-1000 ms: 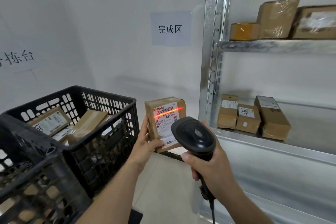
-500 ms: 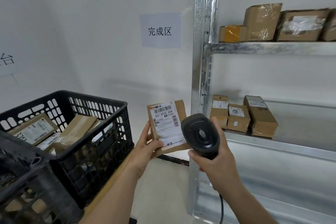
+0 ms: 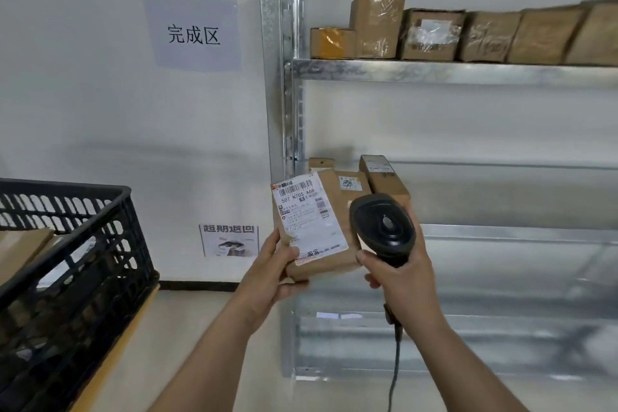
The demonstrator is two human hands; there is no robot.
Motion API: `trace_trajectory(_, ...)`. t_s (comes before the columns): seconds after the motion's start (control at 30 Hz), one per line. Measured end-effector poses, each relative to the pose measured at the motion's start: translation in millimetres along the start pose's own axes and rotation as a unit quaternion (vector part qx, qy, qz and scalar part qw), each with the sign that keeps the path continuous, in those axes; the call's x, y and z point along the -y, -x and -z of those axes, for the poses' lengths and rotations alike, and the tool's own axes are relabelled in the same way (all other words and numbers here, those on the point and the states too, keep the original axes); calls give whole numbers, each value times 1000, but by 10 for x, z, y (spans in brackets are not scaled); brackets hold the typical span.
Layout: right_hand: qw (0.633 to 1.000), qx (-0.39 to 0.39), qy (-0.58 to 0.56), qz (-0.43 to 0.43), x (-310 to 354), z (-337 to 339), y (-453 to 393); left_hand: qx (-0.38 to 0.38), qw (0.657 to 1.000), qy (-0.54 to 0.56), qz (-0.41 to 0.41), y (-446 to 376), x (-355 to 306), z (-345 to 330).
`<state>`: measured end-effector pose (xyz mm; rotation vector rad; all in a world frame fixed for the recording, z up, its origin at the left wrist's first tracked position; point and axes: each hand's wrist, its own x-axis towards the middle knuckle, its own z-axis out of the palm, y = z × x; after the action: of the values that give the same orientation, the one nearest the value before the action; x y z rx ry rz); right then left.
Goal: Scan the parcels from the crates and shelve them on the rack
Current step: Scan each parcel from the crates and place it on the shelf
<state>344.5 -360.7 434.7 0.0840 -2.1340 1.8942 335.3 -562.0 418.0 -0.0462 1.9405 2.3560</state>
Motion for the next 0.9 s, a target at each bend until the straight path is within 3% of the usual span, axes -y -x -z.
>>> trace_trajectory(0.13,998,-54,-7,-8,-102,371,-92,17,996,-86,15,-157,73,-475)
trace_trajectory(0.4,991,-137,13,-2,-417,1318,-581,15,970,-228,-79,-681,159,-1595)
trace_trajectory(0.53,987,-158,28,-9,-605,1904,-965,71,963,-252,-63,-968,225,-2264)
trace_trajectory(0.63,987,-153,37,-20,-751,2327,-1273,99,952,-283,-58,-1232,323,-2697)
trace_trajectory(0.9,995,-74,38,-50,-1098,3035,-2158,15,953,-296,-64,-2016,625,-3368)
